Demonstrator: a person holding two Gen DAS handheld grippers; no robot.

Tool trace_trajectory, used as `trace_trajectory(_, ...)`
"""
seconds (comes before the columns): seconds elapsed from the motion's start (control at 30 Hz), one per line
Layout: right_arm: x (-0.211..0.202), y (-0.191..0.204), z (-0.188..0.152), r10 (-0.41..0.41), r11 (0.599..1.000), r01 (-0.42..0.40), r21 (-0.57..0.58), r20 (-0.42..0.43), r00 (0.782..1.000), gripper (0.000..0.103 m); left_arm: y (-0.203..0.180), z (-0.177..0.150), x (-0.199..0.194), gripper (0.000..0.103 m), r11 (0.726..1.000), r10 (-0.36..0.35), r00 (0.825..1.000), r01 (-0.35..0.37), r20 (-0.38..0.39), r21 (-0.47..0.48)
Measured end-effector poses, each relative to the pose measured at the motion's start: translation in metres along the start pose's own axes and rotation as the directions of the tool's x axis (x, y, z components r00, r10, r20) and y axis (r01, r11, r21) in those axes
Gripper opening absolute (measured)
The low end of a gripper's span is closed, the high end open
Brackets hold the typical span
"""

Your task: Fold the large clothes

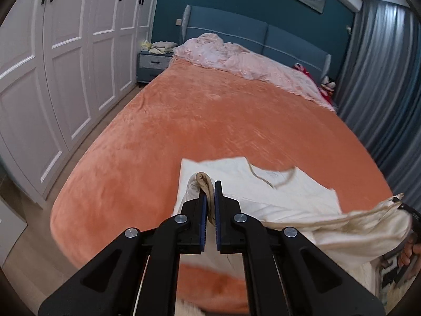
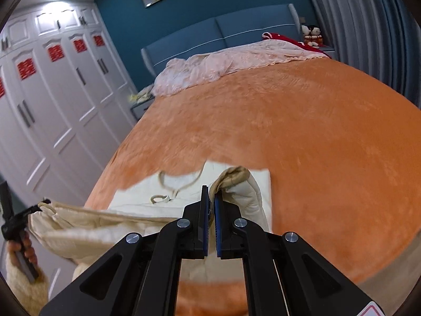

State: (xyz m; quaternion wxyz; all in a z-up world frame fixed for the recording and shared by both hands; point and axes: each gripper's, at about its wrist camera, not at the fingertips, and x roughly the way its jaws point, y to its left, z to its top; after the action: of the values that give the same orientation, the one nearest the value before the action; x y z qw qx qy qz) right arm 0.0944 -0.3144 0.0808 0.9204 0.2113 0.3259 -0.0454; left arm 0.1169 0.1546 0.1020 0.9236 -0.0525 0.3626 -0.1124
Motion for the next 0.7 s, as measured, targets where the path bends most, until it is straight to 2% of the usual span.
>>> trace_trajectory(0.13,0.053,-0.008,0.013,-0.020,0.999,0.020,0.038,0.006,1.000,0.004,-0.006,0.011,0.055,0.006,0.997,0.080,0.997,-0.080,-0.008,0.023)
trace_trajectory(0.3,0.096,-0.019,0.015,-0.017,0.996,0.016,0.091,0.007,1.000,0.012,0.007,0.016,0.119,0.013,0.993,0.107,0.993,-0.110,-0.056,-0.046)
trace_trajectory(0.37,0.099,-0.020,0.014,-0.012,0.994,0.009,0.111,0.026,1.000,0.018,0.011,0.016,0.132,0.028,0.990,0.125,0.991,-0.127,-0.052,-0.058)
trace_trajectory(0.4,0.097,-0.022,0.013,-0.013,0.993,0.008,0.117,0.045,0.999,0.025,0.011,0.018,0.133,0.046,0.987,0.153,0.988,-0.154,-0.030,-0.046)
trace_trajectory(0.43,0.094,-0.022,0.013,-0.022,0.993,0.014,0.118,0.072,0.997,0.038,0.011,0.020,0.131,0.061,0.985,0.170,0.985,-0.170,0.003,-0.031)
trace_trajectory(0.5,0.091,-0.023,0.014,-0.040,0.994,0.028,0.110,0.108,0.993,0.052,0.010,0.022,0.126,0.077,0.986,0.167,0.985,-0.166,0.041,-0.016)
trace_trajectory(0.53,0.092,-0.023,0.015,-0.047,0.994,0.036,0.101,0.112,0.993,0.054,0.009,0.023,0.126,0.082,0.989,0.150,0.988,-0.150,0.039,-0.012)
trace_trajectory(0.63,0.105,-0.026,0.012,-0.090,0.994,0.083,0.076,0.083,0.993,0.055,0.009,0.025,0.139,0.082,0.992,0.125,0.992,-0.125,-0.014,0.007)
trace_trajectory(0.7,0.119,-0.033,0.009,-0.110,0.991,0.106,0.075,0.047,0.993,0.058,0.010,0.022,0.154,0.083,0.995,0.101,0.993,-0.101,-0.065,0.006)
